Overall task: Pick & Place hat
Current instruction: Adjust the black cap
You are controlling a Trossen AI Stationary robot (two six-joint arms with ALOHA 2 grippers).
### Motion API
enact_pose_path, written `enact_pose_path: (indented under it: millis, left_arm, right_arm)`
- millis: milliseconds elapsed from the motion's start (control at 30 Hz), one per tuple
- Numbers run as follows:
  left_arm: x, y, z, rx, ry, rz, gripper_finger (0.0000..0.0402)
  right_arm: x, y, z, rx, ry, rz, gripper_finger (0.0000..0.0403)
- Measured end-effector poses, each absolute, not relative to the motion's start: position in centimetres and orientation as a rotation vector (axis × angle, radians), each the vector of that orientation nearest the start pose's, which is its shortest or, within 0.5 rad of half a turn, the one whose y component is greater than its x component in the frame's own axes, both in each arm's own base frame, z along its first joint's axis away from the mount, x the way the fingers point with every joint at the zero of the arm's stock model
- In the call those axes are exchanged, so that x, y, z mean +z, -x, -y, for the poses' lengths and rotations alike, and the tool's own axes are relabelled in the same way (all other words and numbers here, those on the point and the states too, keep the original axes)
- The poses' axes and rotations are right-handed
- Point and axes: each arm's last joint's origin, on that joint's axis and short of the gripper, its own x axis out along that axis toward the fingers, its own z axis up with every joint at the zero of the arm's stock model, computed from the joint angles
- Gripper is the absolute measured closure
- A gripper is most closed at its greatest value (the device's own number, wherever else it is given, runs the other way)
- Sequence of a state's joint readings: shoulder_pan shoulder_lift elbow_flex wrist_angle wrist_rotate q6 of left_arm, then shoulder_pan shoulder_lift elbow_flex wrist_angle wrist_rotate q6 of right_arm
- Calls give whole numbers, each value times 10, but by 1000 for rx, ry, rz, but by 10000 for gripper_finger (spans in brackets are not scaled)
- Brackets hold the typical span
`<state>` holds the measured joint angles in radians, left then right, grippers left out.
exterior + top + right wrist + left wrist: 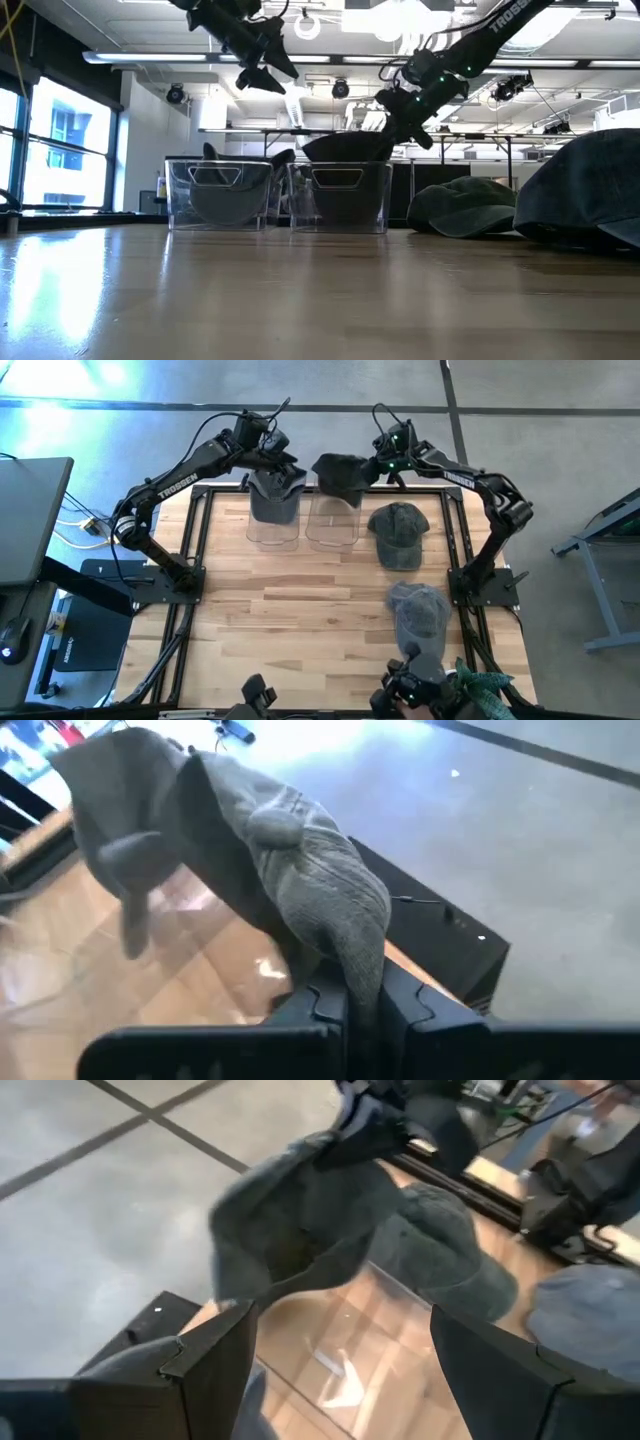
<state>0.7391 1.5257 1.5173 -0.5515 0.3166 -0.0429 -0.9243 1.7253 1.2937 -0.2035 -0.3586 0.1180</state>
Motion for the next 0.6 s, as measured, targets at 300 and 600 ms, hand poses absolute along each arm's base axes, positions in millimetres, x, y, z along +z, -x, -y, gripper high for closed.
enact_pose_path:
  millis: [300, 600]
  left_arm:
    - [370, -258, -220, 410, 388, -478, 110]
    - [341, -277, -233, 464, 509, -530, 110]
  right_arm:
    - [240, -244, 315, -494, -398, -503, 377]
    - [245, -241, 322, -553, -368, -444, 297]
